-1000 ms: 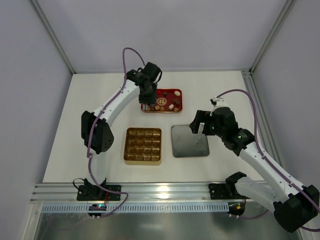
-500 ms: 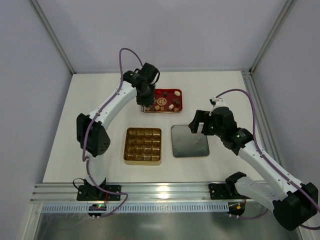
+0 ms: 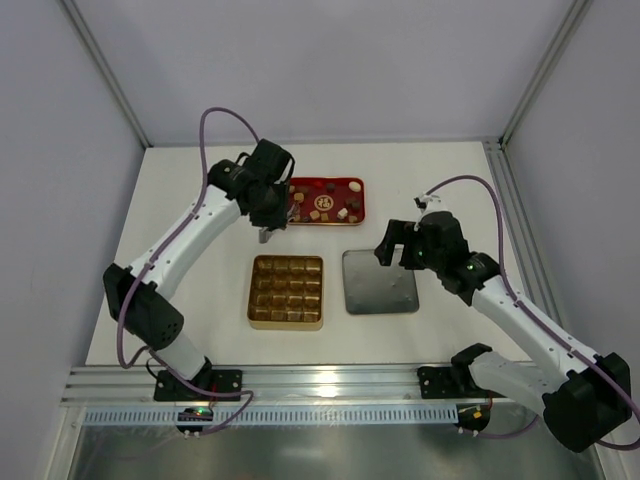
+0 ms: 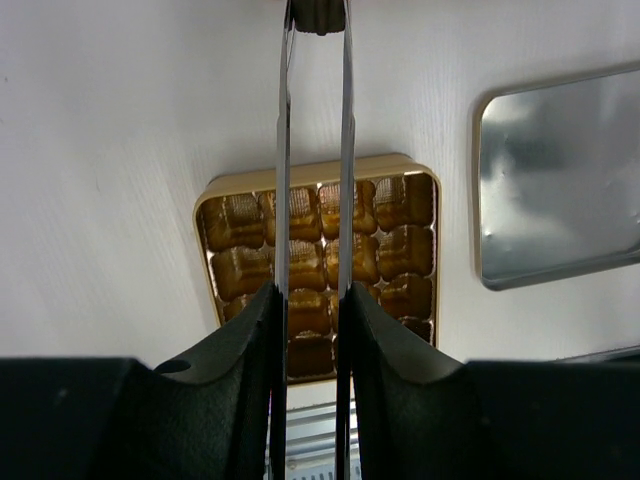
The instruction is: Pack the chocolate
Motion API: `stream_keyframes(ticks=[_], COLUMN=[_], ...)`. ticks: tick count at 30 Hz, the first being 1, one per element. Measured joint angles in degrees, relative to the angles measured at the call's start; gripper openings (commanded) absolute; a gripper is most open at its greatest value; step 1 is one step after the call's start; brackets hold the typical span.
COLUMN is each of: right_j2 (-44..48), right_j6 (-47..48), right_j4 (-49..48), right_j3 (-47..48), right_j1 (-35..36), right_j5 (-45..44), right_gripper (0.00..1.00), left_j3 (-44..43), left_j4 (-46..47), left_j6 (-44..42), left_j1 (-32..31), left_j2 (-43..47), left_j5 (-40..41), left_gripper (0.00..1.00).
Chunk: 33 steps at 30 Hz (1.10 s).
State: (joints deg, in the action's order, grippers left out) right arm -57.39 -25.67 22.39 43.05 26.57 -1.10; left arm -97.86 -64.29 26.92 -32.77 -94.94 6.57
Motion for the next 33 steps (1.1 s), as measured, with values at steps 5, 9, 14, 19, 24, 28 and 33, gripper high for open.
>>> stream_keyframes(ticks=[5,9,14,19,24,28,33], right_j2=[-1.62,-2.82,-3.43,-3.43,-3.43,-3.43,-3.43], right_j6=[0.0,0.0,0.0,-0.15,-0.55,-1.01,-1.49], right_j4=[-0.5,-0.61,-0.72,-0.9,-0.92,-0.94,-0.94], right_j3=[0.0,0.0,0.02,0.02,0.02,0.02,0.02], right_j1=[0.0,0.0,0.0,0.0,0.0,0.02,0.26], right_j5=[0.22,0.26,0.31,0.37,0.96,1.73,1.95], right_gripper=[1.0,1.0,1.0,1.0,1.0,1.0,1.0], left_j3=[6.21,11.17,17.57,21.75,25.03,27.23,30.16], left_j4=[-0.72,-1.27,-2.47,-3.61,-5.11,-5.95,-6.12], left_j6=[0.96,1.66,3.02,4.2,4.9,5.9,6.84], left_j1=[0.0,-0.02,-0.11,-0.11,-0.13,-0.13,-0.13], left_j2=[7.13,12.81,20.2,25.94,30.53,33.79,36.11], left_j5=[0.07,0.04,-0.24,-0.59,-0.63,-0.66,-1.07], left_gripper=[0.3,0.3,0.3,0.31,0.32,0.32,0.33])
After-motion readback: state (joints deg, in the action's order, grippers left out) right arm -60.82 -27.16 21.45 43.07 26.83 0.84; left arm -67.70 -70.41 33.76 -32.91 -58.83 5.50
